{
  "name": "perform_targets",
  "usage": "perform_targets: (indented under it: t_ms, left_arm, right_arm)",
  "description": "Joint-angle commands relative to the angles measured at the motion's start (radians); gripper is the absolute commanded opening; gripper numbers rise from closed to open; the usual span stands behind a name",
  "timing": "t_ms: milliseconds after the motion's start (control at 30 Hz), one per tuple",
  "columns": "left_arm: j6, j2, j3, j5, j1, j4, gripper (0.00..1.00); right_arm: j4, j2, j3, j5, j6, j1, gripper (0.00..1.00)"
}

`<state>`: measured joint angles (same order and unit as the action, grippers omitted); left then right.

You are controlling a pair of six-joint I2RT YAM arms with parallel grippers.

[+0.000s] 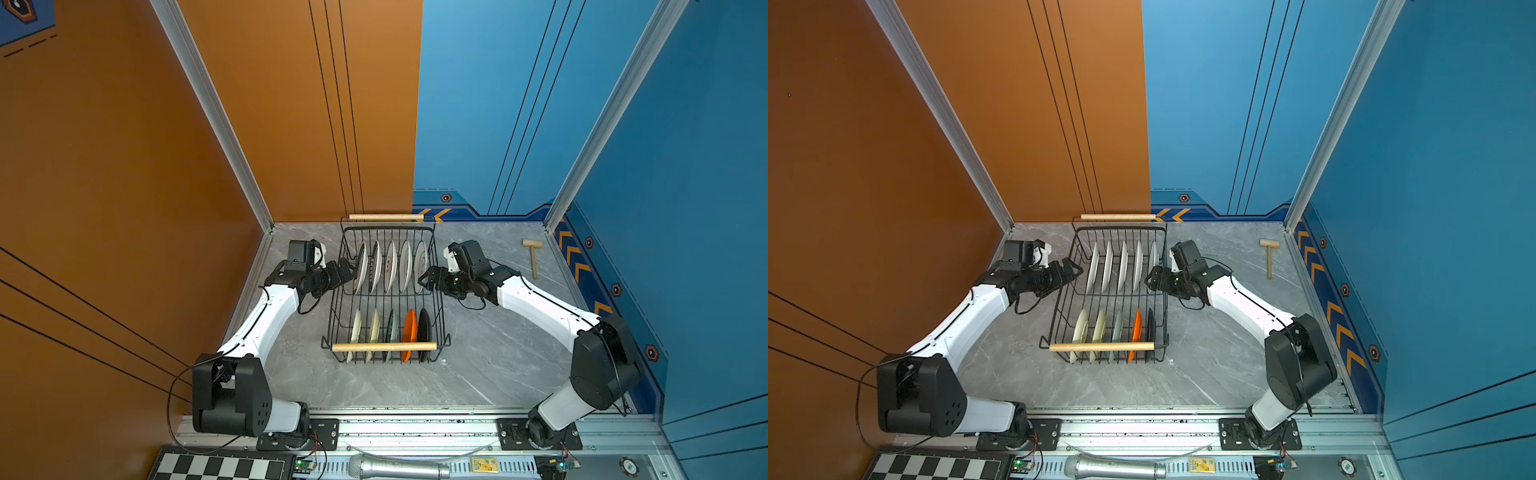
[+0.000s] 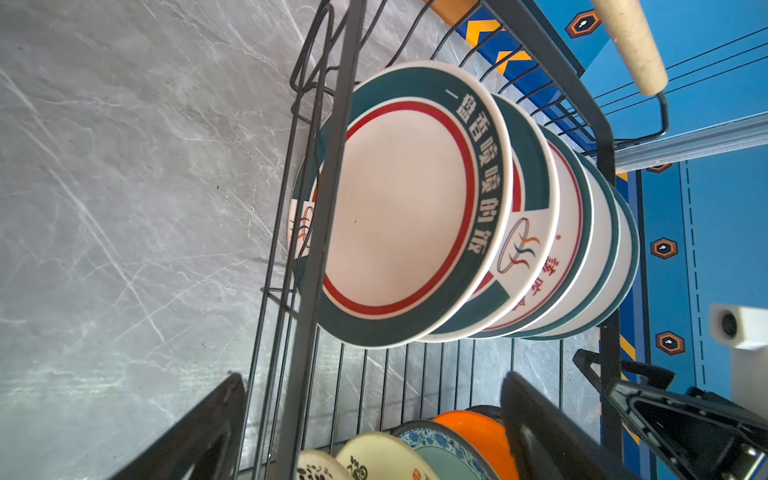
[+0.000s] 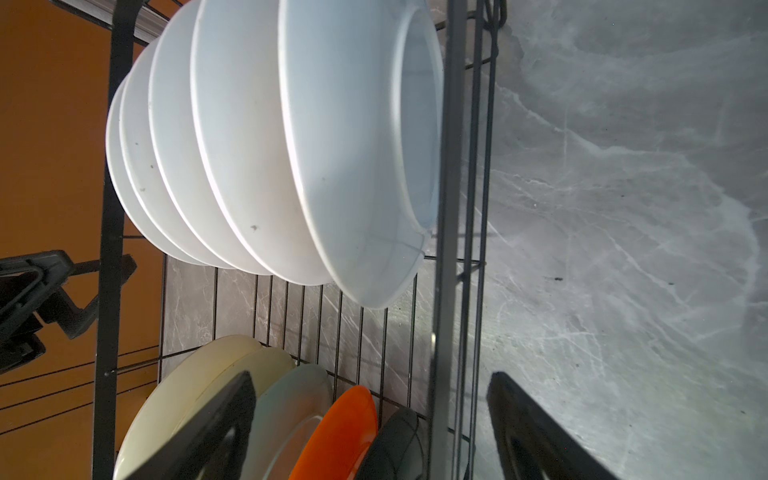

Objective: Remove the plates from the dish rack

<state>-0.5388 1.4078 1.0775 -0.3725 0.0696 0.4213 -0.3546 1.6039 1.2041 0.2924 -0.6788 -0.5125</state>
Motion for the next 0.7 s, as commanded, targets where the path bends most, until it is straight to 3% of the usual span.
perform_targets:
  t_ms: [0, 333, 667]
  left_arm:
    - [0.026, 0.031, 0.032, -0.026, 0.005, 0.001, 0.96]
    - [0.028, 0.086, 0.092, -0.020, 0.055, 0.001, 0.94]
    - [0.008, 0.132, 0.150, -0.002, 0.138, 0.001, 0.93]
  right_arm:
    - [0.018, 0.025, 0.007, 0.005, -0.004, -0.003, 0.85]
    - [0.011, 0.073, 0.030, 0.013, 0.005, 0.009, 0.72]
    - [-0.046, 0.071, 0.034, 0.001, 0.058, 0.067, 0.69]
